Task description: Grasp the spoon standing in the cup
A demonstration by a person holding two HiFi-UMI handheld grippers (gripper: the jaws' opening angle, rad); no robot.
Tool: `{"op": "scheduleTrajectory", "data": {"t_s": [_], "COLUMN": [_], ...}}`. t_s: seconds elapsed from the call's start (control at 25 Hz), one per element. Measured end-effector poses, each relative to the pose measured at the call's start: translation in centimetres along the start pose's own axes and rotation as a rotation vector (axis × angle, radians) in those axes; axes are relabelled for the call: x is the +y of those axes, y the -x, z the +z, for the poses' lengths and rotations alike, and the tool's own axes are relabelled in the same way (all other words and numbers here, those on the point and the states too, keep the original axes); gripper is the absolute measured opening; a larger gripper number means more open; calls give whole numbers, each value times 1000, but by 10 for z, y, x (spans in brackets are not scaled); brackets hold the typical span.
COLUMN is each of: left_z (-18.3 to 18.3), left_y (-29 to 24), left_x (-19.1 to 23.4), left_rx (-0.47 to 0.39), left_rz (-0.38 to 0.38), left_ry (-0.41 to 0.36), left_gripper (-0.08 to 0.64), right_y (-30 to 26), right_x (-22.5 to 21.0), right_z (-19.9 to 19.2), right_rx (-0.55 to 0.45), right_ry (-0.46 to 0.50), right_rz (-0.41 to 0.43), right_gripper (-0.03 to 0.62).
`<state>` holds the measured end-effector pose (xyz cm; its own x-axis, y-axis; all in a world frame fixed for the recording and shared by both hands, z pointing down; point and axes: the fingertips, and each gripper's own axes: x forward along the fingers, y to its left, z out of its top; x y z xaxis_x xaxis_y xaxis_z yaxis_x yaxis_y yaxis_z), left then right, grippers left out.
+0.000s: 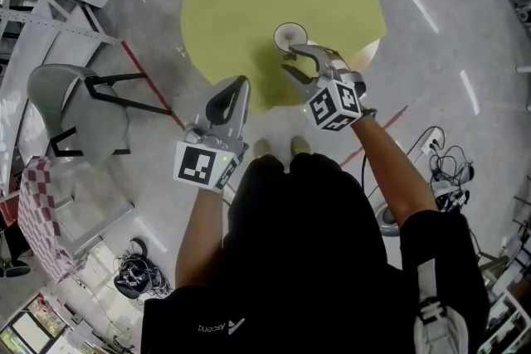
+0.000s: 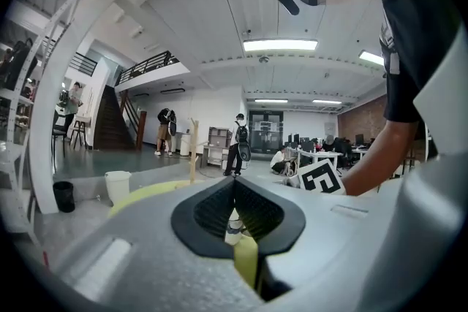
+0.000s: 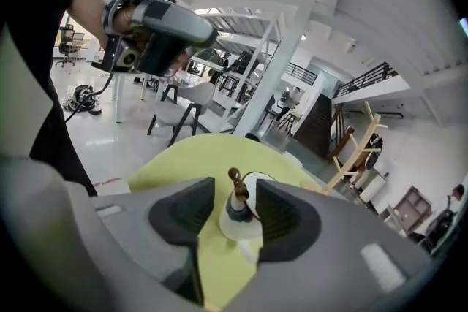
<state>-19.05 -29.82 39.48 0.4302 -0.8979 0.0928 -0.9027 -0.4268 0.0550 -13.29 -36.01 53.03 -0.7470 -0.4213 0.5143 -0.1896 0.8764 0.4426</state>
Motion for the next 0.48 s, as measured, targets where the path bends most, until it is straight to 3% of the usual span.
{"op": "scheduleTrajectory", "data": {"t_s": [0.08,0.24,0.48], "left_z": [-4,-13,-11], "left_y": [-1,3,5], "left_x": [0,5,6], "left_rx": [12,30,33], "left_rz": [-19,-33,-50], "left_ry": [2,16,9], "left_gripper": [9,9,9], "right_y": [-5,-9,2], "right_x": [-5,-11,-28], "right_z": [-2,4,19], "right_rx": [14,18,-36], "right_ry": [6,15,-60], "right_rz": [-16,-37,-79], "right_gripper": [166,57,54]}}
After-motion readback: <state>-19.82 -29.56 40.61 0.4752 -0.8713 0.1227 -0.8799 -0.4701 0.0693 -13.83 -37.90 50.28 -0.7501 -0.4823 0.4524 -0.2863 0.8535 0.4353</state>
